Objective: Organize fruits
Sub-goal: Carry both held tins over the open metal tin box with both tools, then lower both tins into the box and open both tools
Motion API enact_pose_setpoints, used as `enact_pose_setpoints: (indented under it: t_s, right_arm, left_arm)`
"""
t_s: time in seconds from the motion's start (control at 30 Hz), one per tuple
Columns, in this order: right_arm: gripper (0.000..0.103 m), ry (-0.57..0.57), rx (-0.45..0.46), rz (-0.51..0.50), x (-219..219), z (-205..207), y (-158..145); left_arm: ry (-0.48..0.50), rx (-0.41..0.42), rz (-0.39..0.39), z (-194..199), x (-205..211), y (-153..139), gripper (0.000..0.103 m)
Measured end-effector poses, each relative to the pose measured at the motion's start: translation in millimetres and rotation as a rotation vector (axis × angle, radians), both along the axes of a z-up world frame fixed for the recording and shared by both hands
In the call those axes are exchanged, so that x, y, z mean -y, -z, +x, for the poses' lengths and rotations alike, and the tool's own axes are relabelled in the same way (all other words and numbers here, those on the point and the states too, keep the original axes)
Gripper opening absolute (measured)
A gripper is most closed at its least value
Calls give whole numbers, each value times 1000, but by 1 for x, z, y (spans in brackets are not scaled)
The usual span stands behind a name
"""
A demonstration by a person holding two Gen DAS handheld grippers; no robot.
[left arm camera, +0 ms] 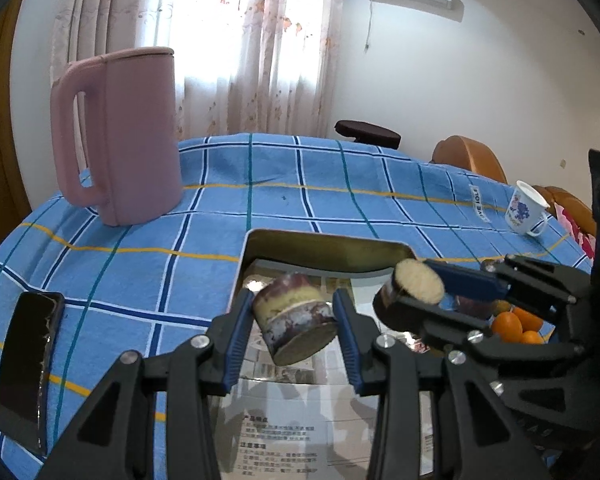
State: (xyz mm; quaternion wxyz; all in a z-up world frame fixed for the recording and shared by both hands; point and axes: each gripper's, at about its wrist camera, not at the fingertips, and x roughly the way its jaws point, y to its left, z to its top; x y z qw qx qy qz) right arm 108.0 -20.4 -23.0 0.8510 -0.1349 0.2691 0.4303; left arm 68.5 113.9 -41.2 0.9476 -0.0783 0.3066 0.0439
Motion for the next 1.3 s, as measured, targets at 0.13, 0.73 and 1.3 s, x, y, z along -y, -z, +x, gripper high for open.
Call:
enact_pose_setpoints:
  t_s: [0.13, 0.73, 1.3]
  right_arm:
    - [36, -1, -10, -17, -6, 2, 6]
    - [36, -9, -34, -68, -15, 2, 22]
    - [56, 46, 7, -38, 2, -11, 11]
  left_arm:
    - [-1, -18, -2, 3, -2, 4, 42]
    - [7, -53, 6, 8, -4, 13, 42]
    - [-24, 60, -1, -23, 4, -10, 82]
